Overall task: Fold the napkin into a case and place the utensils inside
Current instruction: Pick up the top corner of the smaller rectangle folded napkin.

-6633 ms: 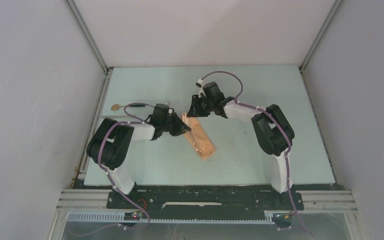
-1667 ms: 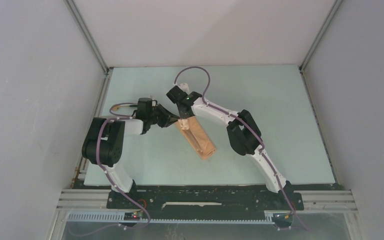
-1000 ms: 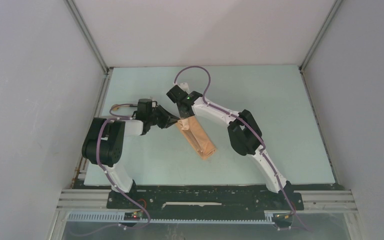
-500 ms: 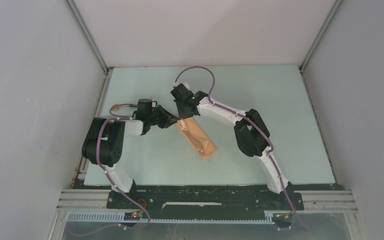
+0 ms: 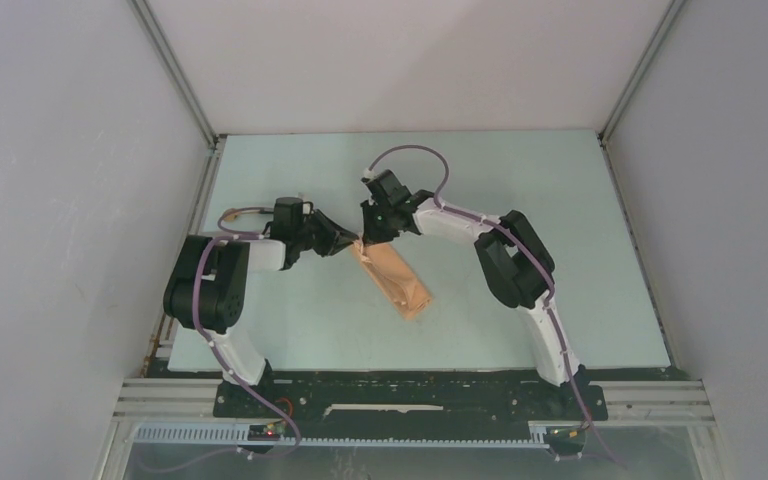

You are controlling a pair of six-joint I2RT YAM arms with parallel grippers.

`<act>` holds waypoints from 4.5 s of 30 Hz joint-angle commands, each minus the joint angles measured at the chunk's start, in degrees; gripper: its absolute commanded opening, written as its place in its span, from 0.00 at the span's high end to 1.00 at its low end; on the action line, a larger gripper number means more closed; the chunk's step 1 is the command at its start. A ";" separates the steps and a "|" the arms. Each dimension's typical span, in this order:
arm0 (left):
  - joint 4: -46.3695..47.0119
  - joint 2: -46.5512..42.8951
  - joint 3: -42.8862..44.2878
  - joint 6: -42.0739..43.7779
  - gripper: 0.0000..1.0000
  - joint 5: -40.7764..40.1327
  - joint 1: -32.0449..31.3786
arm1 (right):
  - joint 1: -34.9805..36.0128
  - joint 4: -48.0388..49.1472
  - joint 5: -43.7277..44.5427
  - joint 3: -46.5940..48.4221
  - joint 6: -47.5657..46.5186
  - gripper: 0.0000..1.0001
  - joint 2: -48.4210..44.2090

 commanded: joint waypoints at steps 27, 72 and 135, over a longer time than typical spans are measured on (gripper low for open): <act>1.69 -2.31 -1.10 0.62 0.77 0.80 0.53 | -4.87 38.97 -22.68 -20.95 10.14 0.53 -7.27; 7.53 -2.40 -2.94 -5.18 0.61 5.48 0.88 | -1.09 32.76 -13.75 -16.33 -0.50 0.60 -3.53; -40.79 -3.16 18.98 25.19 0.63 -32.40 -14.68 | -6.84 32.03 -19.75 -20.36 8.90 1.00 -9.11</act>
